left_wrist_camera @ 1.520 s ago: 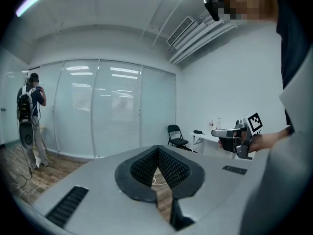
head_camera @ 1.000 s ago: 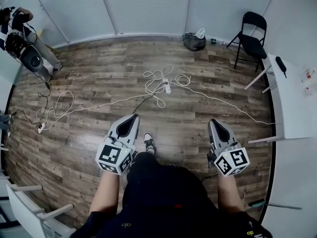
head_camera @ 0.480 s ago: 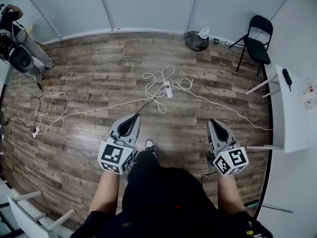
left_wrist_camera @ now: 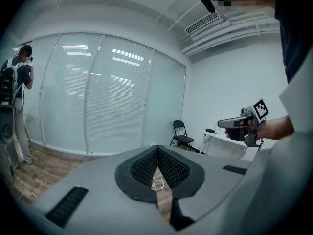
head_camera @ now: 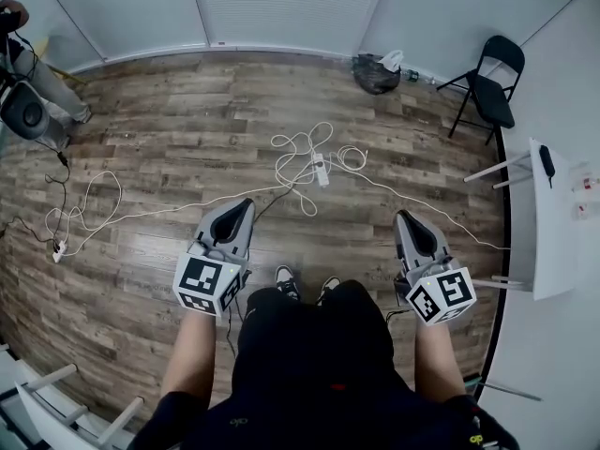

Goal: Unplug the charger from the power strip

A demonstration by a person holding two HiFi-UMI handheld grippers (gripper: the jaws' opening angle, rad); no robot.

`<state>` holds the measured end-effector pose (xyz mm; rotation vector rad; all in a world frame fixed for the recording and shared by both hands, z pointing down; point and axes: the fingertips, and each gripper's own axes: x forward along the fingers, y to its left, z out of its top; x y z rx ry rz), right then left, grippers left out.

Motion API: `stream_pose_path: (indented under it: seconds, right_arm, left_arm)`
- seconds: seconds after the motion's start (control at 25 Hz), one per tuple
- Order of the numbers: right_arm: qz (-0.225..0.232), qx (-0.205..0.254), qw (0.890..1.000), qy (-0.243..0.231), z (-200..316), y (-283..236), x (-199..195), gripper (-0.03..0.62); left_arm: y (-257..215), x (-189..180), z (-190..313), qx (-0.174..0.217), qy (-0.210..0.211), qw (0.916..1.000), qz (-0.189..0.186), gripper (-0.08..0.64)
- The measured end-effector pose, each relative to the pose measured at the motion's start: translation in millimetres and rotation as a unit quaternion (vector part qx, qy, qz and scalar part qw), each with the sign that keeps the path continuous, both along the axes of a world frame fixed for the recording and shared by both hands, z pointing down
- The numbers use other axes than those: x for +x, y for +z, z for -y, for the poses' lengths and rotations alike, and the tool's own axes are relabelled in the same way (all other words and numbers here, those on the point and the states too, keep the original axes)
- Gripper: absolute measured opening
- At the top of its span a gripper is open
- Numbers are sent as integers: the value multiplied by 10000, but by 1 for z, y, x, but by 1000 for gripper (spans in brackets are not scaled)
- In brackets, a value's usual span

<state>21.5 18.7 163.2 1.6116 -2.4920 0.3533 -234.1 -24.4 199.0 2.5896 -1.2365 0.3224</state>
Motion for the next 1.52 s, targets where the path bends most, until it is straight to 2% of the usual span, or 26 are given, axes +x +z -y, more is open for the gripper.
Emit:
stream_pose_path:
  seconds: [0.32, 0.48, 0.68, 0.88, 1.2, 1.36, 1.52]
  right_arm:
    - [61, -132, 9998, -158, 63, 19, 2, 29]
    - [82, -159, 9996, -225, 103, 24, 20, 29]
    - [94, -163, 9996, -233, 156, 38, 63, 29]
    - [194, -505, 9980, -311, 202, 85, 113, 29]
    - [26, -1297, 9915, -58, 248, 207, 149, 29]
    - [-185, -1513, 9883, 92, 280, 300, 149, 29]
    - [-339, -1736, 9842, 124, 304, 408, 137, 29]
  left_arm:
    - [20, 15, 41, -173, 82, 9998, 85, 18]
    - [19, 35, 75, -185, 31, 9998, 75, 18]
    - [27, 82, 127, -244, 142, 9993, 265, 18]
    - [51, 141, 176, -279, 391, 9979, 433, 18]
    - [145, 191, 229, -764, 796, 9922, 577, 18]
    - [233, 210, 275, -903, 1125, 9879, 568, 18]
    - [342, 222, 310, -993, 1289, 9838, 749, 18]
